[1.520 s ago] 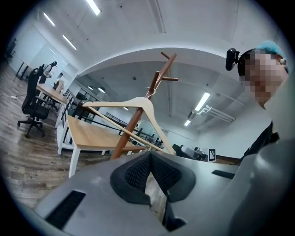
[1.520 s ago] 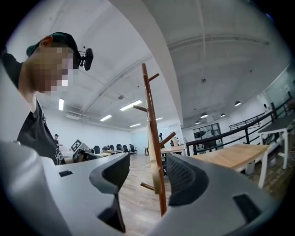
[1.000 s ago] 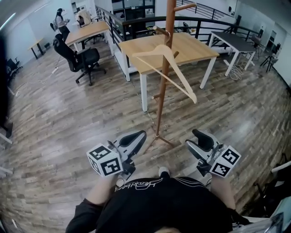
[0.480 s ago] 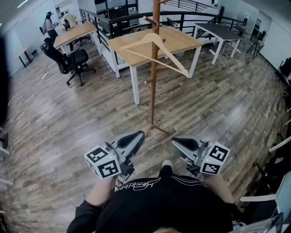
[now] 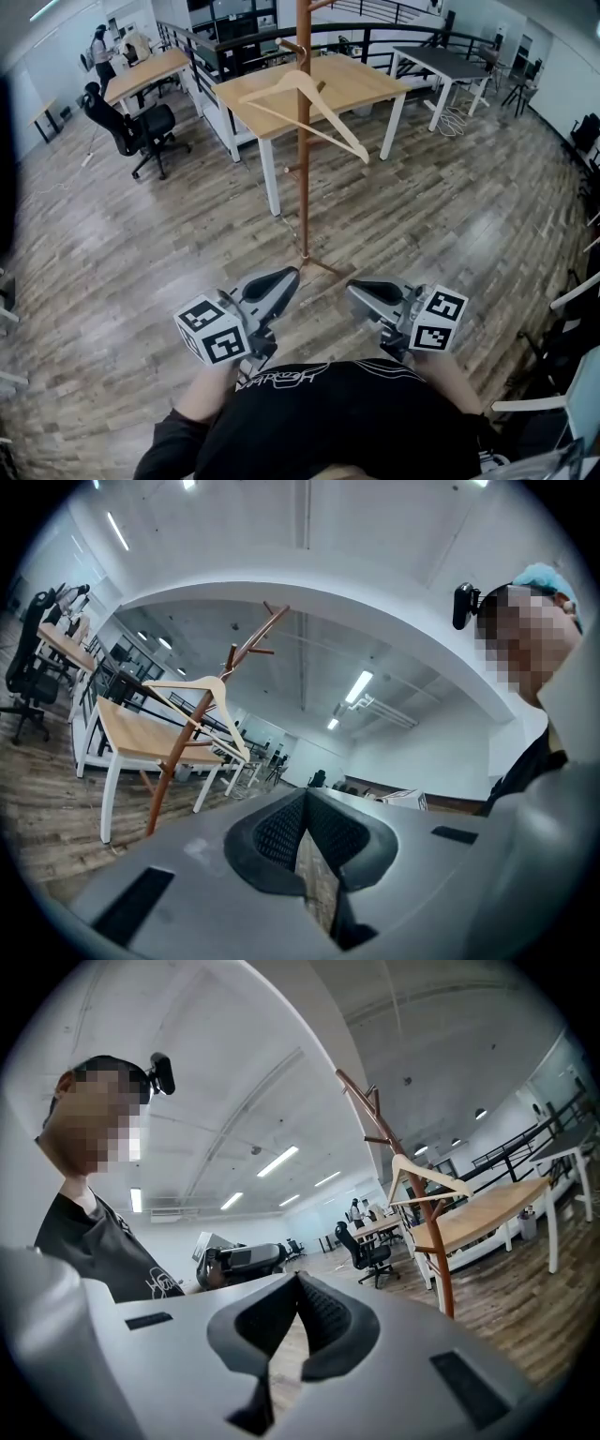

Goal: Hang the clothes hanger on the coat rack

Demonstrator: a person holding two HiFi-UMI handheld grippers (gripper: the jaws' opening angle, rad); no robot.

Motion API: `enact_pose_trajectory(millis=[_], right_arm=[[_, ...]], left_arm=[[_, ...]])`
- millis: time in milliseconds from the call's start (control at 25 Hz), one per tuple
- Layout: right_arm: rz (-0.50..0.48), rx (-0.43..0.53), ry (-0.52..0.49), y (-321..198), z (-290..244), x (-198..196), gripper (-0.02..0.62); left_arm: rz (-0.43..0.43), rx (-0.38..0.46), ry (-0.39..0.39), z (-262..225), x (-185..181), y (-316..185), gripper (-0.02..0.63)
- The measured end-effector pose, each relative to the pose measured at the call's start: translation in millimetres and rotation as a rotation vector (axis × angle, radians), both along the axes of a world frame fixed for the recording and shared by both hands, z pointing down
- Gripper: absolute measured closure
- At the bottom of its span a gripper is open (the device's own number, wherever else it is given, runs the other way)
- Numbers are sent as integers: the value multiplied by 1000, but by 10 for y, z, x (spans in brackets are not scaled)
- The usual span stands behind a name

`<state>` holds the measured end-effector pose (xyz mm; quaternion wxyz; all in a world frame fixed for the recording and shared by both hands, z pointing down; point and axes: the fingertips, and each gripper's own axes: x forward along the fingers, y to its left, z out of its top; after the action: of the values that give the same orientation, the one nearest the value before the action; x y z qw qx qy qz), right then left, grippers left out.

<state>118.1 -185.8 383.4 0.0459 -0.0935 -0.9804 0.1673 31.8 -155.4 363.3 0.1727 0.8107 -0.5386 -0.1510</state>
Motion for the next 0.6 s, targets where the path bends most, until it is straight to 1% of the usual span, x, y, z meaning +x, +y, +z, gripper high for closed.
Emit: enact_pose_trajectory(millis=[240,400,600], right_arm=[[20,9,-1,-122,-73,178,557],[32,13,-2,-162,-85,231,557],[45,26,-6,-168,-107,255,557]], left_arm=[[23,4,-14,-79,201,-142,598],[33,3,-16,-85,243,-198,598],[45,22,-33,-127,245,-223,598]])
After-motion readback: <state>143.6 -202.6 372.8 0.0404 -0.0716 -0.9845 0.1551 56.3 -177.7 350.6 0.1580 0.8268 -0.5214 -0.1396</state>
